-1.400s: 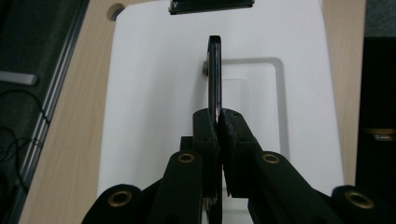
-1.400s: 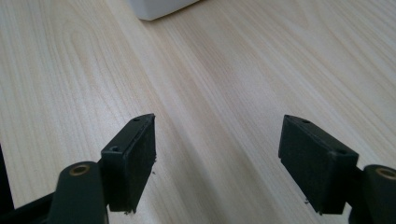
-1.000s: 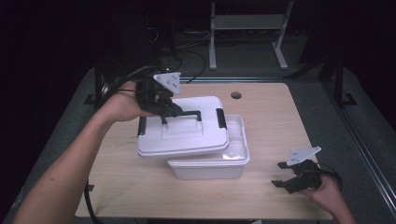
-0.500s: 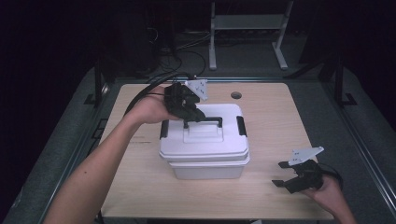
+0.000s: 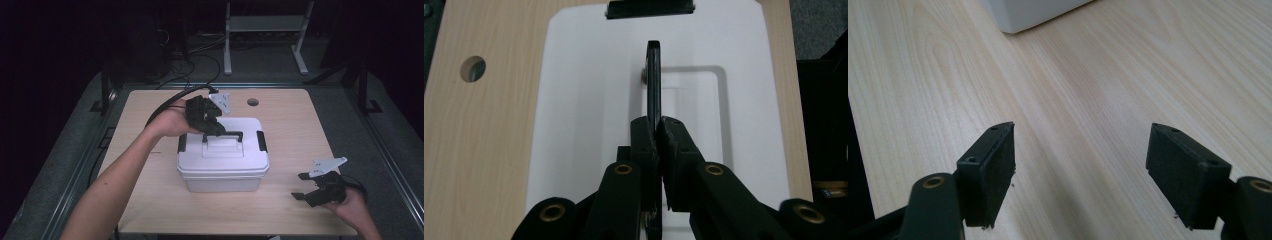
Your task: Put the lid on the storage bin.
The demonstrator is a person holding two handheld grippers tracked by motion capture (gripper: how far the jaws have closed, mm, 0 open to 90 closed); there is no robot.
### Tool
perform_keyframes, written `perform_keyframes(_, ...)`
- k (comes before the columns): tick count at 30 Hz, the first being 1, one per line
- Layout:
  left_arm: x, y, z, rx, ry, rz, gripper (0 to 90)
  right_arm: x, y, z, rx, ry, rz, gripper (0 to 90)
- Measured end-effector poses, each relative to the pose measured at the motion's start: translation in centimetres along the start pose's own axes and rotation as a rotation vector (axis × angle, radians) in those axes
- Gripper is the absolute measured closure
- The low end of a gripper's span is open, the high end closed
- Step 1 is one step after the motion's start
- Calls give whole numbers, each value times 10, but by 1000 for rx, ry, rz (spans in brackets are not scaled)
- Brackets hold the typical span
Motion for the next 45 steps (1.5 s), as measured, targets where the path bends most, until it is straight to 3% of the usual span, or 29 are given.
perform_keyframes(7, -1, -11, 2, -11, -6, -23, 848, 1, -1, -1, -1, 4, -9, 273)
perform_keyframes(12, -3, -12, 2, -34, 12, -35, 821, 0, 0, -1, -1, 2, -8, 272)
perform_keyframes(20, -3, 0, 9, -44, 5, -1, 702, -1, 2, -4, -6, 2, -8, 271)
perform_keyframes(25, -9, 9, 13, -35, 4, -1, 686, -1, 1, -4, -3, 0, -14, 266)
perform_keyframes(36, -38, 25, 22, -18, 40, 22, 640, -2, -1, -6, -5, -2, -18, 262)
perform_keyframes(45, -64, 37, 25, 19, 94, 69, 608, -3, -2, -7, -5, -15, -15, 261)
Point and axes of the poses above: each handheld gripper's, and its own axes: y roughly backward along the jaws, x roughly out of its top, z roughly to its right, the point moved 4 cm from there along -y, roughly forward along the jaws
